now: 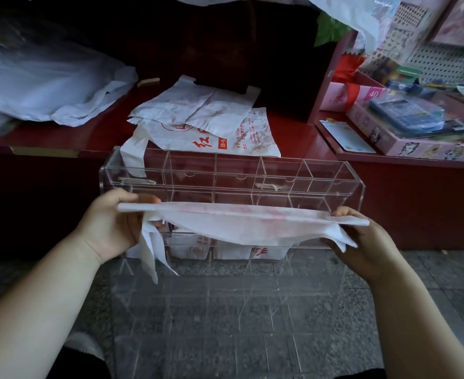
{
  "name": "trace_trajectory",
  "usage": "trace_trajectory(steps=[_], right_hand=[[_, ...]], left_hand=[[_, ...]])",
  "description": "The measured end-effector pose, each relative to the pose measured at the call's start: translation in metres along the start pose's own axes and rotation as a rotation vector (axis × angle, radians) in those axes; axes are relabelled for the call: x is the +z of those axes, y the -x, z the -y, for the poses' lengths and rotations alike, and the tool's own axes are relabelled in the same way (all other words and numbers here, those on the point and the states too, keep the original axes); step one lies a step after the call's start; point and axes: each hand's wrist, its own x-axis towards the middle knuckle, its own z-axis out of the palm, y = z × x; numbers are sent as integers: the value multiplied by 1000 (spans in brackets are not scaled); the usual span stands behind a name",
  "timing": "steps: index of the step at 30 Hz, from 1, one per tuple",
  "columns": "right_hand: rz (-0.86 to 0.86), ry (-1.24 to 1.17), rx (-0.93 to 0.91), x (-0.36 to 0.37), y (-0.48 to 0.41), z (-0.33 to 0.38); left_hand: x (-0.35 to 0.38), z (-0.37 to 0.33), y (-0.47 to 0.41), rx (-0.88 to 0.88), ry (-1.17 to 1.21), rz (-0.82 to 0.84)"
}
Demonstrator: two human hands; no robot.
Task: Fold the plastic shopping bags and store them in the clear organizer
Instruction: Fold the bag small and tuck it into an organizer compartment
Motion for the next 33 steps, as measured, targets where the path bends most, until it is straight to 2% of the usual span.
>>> trace_trajectory(steps=[2, 3, 5, 6, 9, 14, 19, 23, 26, 28, 30, 33], right_hand=[[176, -155, 66, 5, 1, 0], [145, -171, 78, 3, -1, 0], [-64, 19, 32, 3, 0, -1], [-109, 94, 13, 6, 3, -1], [-61, 190, 7, 9, 7, -2], [-187, 256, 2, 7, 3, -4], [-301, 304, -76, 4, -2, -10], [-362, 372, -182, 7, -1, -10], [-332, 432, -222, 14, 3, -9], [-275, 444, -216, 22, 6, -8], [-198, 438, -199, 31, 8, -9], [-88, 444, -187, 46, 8, -16]], left_hand=[[-3, 0, -2, -30, -63, -16], [-2, 1, -1, -40, -136, -20], [-1, 3, 1, -7, -309, 2], [-1, 5, 1, 16, -378, 9], [0, 6, 0, 67, -481, -5], [-1, 8, -6, 208, -657, -129], [-4, 15, -10, 294, -843, -174], [-3, 15, -10, 294, -961, -176], [1, 15, -7, 285, -1074, -177], [12, 18, -1, 355, -1084, -130], [32, 25, 9, 384, -988, -5], [63, 43, 20, 287, -919, 220]])
